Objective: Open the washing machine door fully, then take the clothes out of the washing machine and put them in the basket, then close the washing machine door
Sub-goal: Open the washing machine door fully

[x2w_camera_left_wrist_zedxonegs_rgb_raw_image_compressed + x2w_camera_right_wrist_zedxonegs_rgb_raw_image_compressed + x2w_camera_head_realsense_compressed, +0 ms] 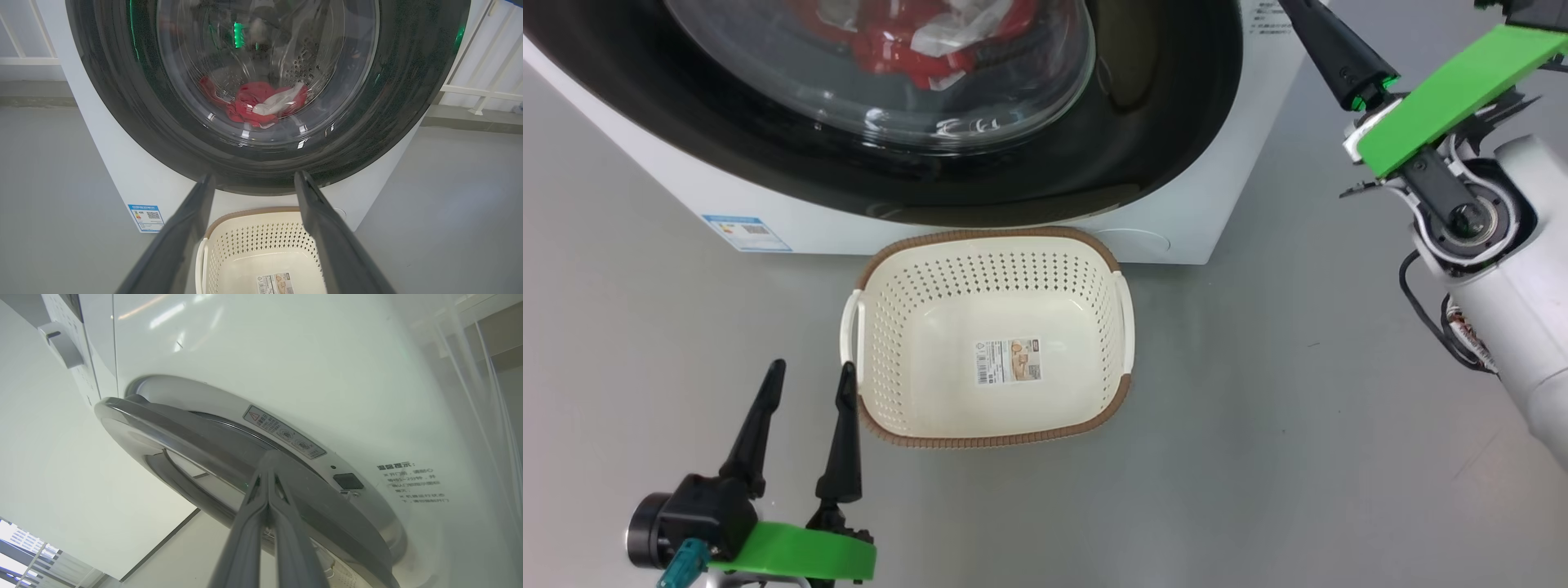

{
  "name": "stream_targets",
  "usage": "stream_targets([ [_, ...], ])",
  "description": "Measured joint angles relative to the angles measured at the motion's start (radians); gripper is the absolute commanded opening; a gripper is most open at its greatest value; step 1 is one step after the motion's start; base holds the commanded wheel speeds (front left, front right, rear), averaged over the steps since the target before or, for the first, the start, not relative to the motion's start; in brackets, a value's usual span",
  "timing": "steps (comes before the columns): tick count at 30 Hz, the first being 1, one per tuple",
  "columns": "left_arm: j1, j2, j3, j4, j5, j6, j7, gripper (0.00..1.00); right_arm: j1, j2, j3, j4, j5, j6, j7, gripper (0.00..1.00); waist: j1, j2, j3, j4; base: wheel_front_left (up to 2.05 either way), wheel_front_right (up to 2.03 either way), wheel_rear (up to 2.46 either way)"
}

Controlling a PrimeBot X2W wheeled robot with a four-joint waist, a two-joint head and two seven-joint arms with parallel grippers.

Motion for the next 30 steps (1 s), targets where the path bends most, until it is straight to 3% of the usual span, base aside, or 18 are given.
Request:
stream_targets([
  [6,-0.005,0.000,-0.013,0.003,0.000,-0.002,0.000,1.00,-0.042,-0.007,-0.039,0.033,0.186,0.000,0.154,0.00,0.0000,0.0000,0.023,0.013,0.00,0.00,0.00],
  [12,-0.027,0.000,-0.031,0.005,-0.007,-0.002,0.000,1.00,-0.076,0.007,-0.142,0.111,0.328,0.000,0.308,0.00,0.0000,-0.0001,0.045,0.032,0.00,0.00,0.00],
  [20,-0.045,-0.001,-0.042,0.004,-0.009,-0.002,0.000,1.00,-0.145,0.044,-0.191,0.224,0.372,0.000,0.484,0.00,0.0000,0.0000,0.069,0.053,0.00,0.00,0.00],
  [30,-0.048,-0.001,-0.065,0.006,-0.025,-0.001,0.000,1.00,-0.213,0.069,-0.209,0.339,0.370,0.000,0.601,0.00,0.0000,0.0000,0.085,0.070,0.00,0.00,0.00],
])
